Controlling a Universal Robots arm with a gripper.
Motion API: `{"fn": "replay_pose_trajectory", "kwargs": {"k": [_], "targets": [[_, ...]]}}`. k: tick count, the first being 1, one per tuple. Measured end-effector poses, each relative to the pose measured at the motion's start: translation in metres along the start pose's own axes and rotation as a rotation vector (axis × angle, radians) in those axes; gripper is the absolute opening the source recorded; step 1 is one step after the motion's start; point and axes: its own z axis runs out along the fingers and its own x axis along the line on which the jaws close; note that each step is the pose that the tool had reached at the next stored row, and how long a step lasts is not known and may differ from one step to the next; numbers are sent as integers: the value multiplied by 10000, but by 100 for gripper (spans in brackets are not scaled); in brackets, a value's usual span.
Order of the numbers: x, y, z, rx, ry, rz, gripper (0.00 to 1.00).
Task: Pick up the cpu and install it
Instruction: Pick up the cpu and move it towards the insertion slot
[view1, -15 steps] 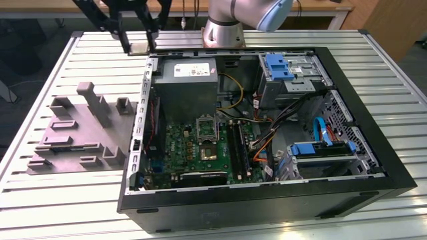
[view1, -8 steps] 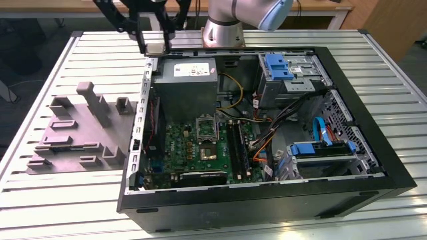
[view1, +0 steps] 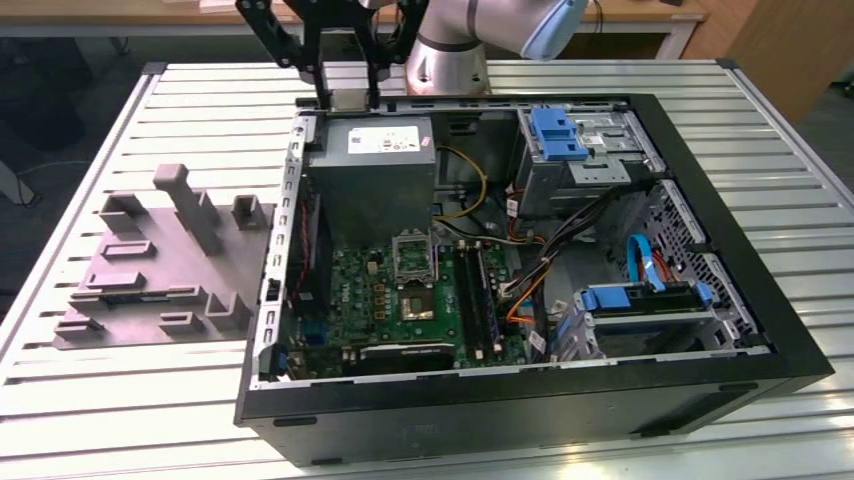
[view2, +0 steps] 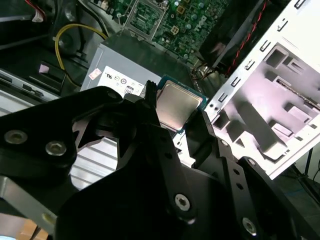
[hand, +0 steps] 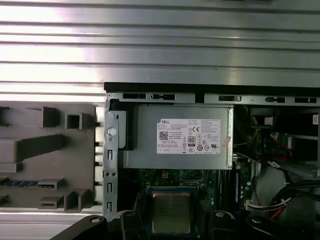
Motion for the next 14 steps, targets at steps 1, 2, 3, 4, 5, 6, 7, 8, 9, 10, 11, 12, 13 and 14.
{"fn": "replay_pose_trajectory", "kwargs": {"k": [1, 2, 3, 4, 5, 6, 7, 8, 9, 10, 11, 12, 13, 14], "targets": [[-1, 0, 0, -2, -1, 1, 47], [-1, 0, 0, -1, -1, 2, 47], [-2, 0, 0, -1, -1, 2, 47], [-2, 1, 0, 0, -1, 1, 47], [-3, -7, 0, 0, 0, -1, 47], [-3, -21, 1, 0, 0, -1, 47], [-2, -39, 2, -1, -1, 0, 47], [-3, -65, 1, 0, 0, 0, 47], [-2, -101, 2, 1, 0, 1, 47], [-2, -141, 3, 0, -1, 1, 47], [-2, -182, 4, -1, -1, 0, 47], [-2, -224, 4, 0, 0, 0, 47], [-2, -266, 5, 0, 0, 1, 47], [-9, -332, 9, 0, 0, 1, 47]]}}
